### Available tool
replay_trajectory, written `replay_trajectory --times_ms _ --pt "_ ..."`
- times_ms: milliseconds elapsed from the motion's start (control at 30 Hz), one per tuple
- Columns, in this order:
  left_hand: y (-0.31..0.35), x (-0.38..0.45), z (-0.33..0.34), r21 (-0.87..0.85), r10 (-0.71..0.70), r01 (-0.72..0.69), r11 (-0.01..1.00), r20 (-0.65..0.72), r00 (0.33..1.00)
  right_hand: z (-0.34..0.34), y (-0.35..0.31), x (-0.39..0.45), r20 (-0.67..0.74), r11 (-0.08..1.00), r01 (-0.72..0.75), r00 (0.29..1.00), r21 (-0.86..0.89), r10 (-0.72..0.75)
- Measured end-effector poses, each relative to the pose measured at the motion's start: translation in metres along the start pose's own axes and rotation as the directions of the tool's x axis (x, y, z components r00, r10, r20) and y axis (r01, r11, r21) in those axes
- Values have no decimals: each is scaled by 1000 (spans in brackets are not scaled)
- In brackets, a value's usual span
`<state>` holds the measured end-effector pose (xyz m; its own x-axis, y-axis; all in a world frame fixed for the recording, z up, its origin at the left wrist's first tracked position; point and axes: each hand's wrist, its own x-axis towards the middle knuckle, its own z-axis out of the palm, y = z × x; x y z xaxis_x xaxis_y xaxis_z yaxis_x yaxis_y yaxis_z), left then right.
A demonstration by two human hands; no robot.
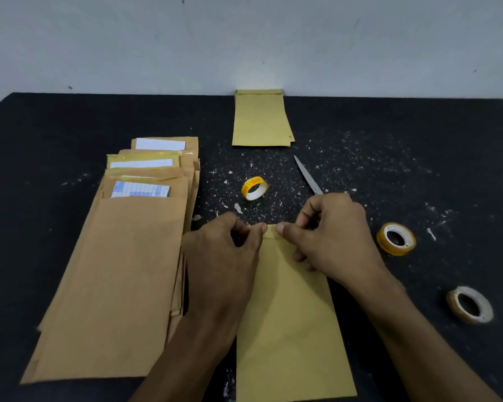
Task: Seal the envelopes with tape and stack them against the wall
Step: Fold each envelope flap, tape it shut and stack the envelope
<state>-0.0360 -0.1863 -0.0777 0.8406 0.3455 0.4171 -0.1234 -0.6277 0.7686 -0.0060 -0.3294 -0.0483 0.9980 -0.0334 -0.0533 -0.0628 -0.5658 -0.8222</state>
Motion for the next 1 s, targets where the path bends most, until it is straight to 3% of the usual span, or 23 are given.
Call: replay_trajectory --times_ms 567,700,1000 --pt "-8 -4 6 202 53 -66 977 70 996 14 12 -4 -119 957 124 980 -263 -160" --pt "-8 -1 3 178 -13 5 984 46 999 15 13 -5 -124 956 133 977 -263 -171" --pt "-8 -3 4 199 30 -43 979 69 997 4 11 -4 -92 993 51 994 -108 -61"
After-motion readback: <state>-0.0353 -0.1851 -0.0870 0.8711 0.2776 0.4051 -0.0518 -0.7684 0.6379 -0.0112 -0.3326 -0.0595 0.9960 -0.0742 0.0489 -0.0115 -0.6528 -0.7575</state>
